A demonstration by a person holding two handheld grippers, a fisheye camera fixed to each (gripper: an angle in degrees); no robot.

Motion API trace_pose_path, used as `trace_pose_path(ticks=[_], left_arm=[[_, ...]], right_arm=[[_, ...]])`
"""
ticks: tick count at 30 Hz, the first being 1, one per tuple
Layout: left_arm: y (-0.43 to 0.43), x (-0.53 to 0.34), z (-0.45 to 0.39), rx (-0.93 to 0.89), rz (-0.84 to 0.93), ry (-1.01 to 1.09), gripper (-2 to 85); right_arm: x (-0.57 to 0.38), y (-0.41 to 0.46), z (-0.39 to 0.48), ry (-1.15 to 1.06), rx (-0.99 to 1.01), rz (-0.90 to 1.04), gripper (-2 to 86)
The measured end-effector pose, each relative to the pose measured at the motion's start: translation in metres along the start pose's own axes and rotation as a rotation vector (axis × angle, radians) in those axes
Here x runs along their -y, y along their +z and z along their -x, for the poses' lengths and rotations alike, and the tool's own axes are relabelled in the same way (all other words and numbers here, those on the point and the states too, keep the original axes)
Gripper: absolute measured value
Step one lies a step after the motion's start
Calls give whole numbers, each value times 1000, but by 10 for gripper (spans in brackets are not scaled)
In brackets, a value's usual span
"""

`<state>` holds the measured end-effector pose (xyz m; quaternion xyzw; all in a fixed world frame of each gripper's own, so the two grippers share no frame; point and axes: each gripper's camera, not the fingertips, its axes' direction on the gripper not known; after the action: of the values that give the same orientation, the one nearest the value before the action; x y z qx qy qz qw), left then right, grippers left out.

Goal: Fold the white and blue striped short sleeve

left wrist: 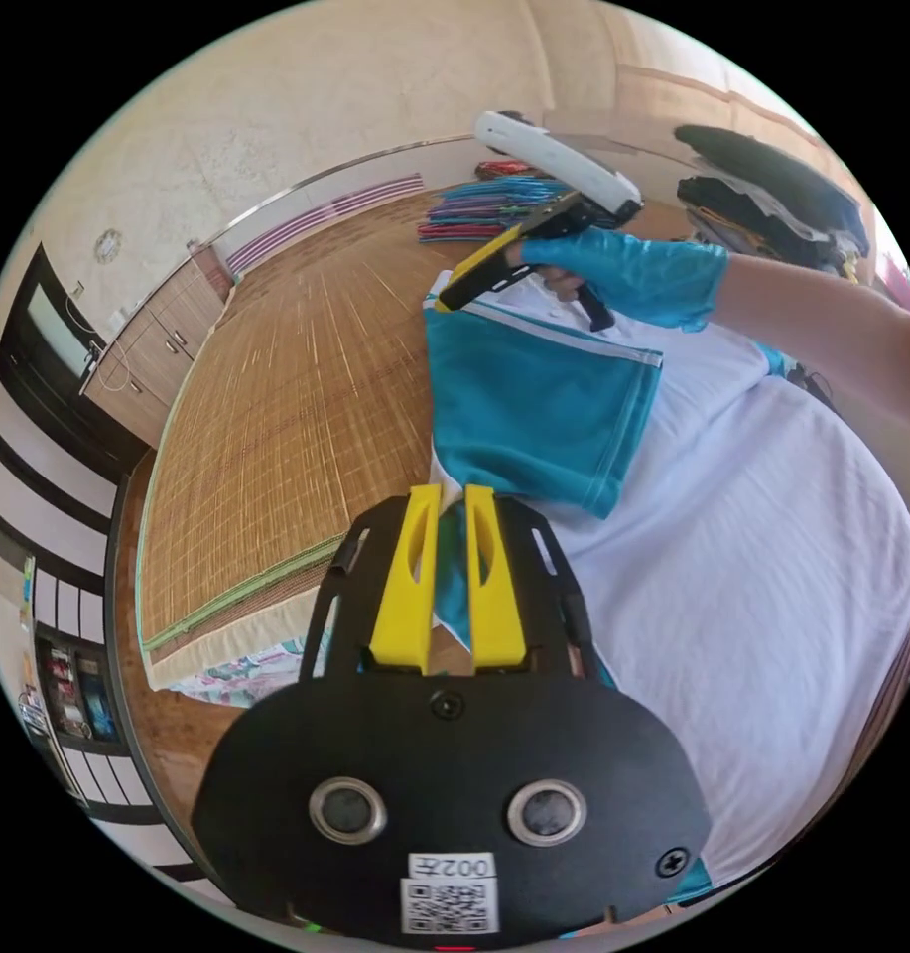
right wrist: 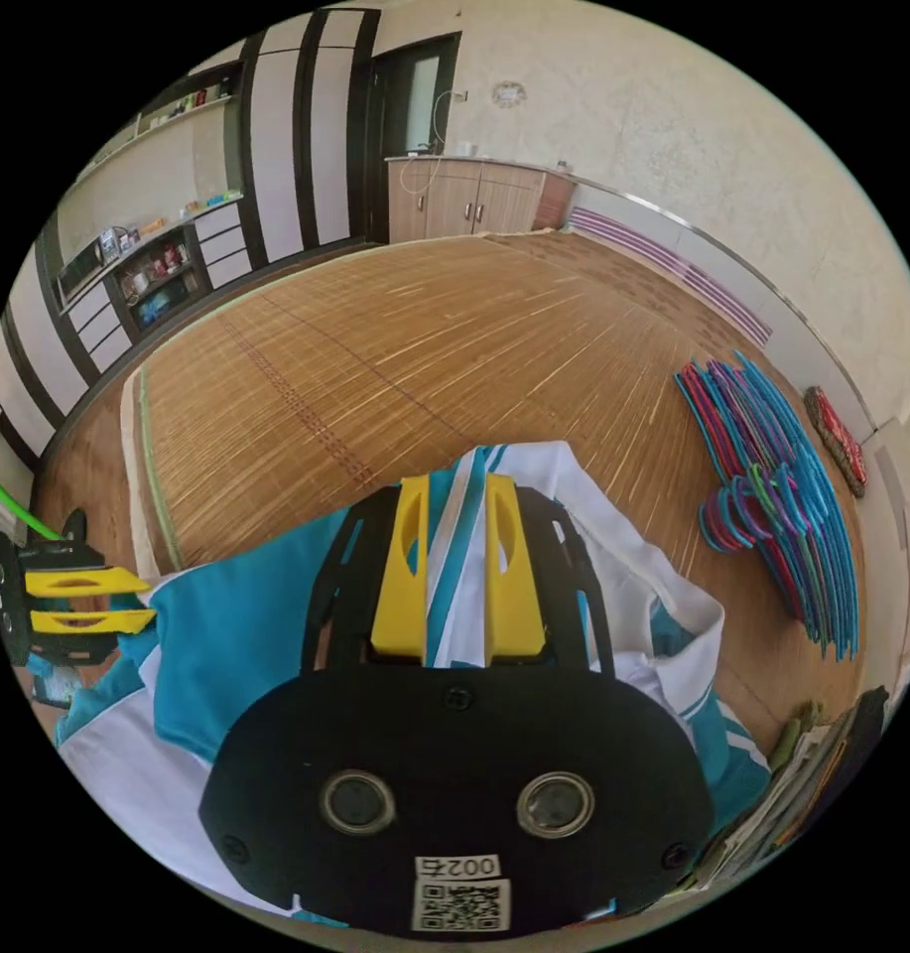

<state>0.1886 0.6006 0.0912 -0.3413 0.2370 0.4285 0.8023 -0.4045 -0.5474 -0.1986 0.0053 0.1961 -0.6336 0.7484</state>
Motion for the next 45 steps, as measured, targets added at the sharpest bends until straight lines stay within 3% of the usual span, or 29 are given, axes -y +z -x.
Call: trace_pose_path(ticks=[6,11,19,24,30,37,45], left_arm=[[-9,-21,6,75,39,-62,-12],[-13,-35,11,53,77,-91,-11],[-72,-64,27,19,56,-162,10],[-116,-99,17,55,63,-126,17],[-165,-155,-5,-24,82,-93,38],[-215,-221,-45,-155,121,105,50],[-251,-285,-75,-279,186,186,65]], right_arm=[[-4,18,6,-35,-68,65,20],[-15,11,11,-57,-54,88,34],[-74,-104,11,-104,5,-46,83],[-173,-214,7,-133,88,-122,71],[-306,-314,22,-153,110,-100,63],[-457,-399,46,-55,143,-93,72],[-610,-472,85,-81,208,64,87]])
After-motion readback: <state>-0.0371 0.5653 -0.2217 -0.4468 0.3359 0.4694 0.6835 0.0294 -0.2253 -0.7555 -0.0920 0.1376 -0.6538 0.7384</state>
